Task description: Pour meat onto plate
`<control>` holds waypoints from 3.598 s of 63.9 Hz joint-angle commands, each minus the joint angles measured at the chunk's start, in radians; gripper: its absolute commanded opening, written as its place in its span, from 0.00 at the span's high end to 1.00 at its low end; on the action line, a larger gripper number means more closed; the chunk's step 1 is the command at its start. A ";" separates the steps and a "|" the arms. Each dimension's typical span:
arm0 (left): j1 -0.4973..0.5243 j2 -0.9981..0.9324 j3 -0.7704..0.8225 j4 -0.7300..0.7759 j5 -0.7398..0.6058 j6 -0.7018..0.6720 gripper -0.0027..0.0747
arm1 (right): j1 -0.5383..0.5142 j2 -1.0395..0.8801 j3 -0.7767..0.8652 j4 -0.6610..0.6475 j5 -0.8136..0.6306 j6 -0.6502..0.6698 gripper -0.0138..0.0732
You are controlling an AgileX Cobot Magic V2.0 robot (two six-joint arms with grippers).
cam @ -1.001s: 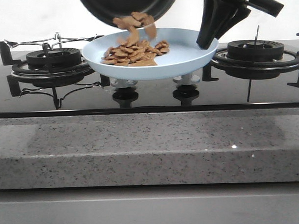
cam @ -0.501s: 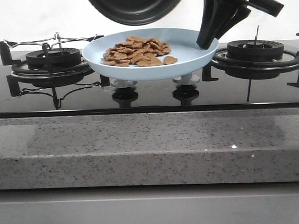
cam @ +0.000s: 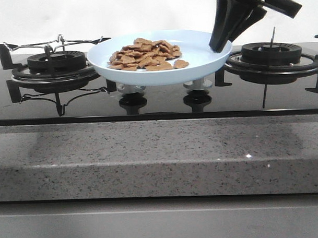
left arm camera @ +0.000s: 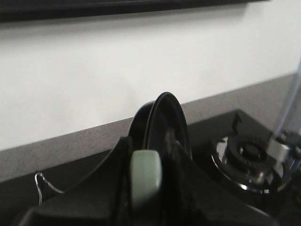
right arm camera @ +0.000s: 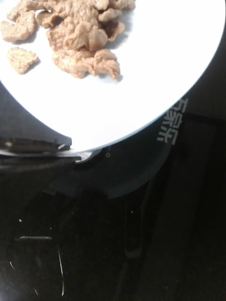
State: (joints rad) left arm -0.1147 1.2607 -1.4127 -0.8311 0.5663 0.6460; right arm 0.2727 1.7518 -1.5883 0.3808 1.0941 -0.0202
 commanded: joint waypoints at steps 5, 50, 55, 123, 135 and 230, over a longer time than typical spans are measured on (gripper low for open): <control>0.254 0.062 -0.036 -0.407 0.118 0.000 0.99 | -0.001 -0.056 -0.023 0.039 -0.027 -0.005 0.91; 0.522 0.489 0.047 -0.849 0.445 -0.053 0.99 | -0.001 -0.056 -0.023 0.039 -0.028 -0.005 0.91; 0.522 0.504 0.049 -0.847 0.447 -0.053 0.99 | -0.001 -0.056 -0.023 0.039 -0.028 -0.005 0.91; 0.504 0.558 0.049 -0.792 0.548 -0.015 0.29 | -0.001 -0.056 -0.023 0.039 -0.027 -0.005 0.91; 0.504 0.556 0.047 -0.663 0.599 -0.054 0.29 | -0.001 -0.056 -0.023 0.039 -0.027 -0.005 0.91; -0.095 -0.284 0.335 0.545 -0.025 -0.435 0.99 | -0.001 -0.056 -0.023 0.039 -0.027 -0.005 0.91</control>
State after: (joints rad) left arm -0.1591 1.0643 -1.1237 -0.3909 0.6850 0.3027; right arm 0.2727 1.7518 -1.5883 0.3808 1.0941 -0.0202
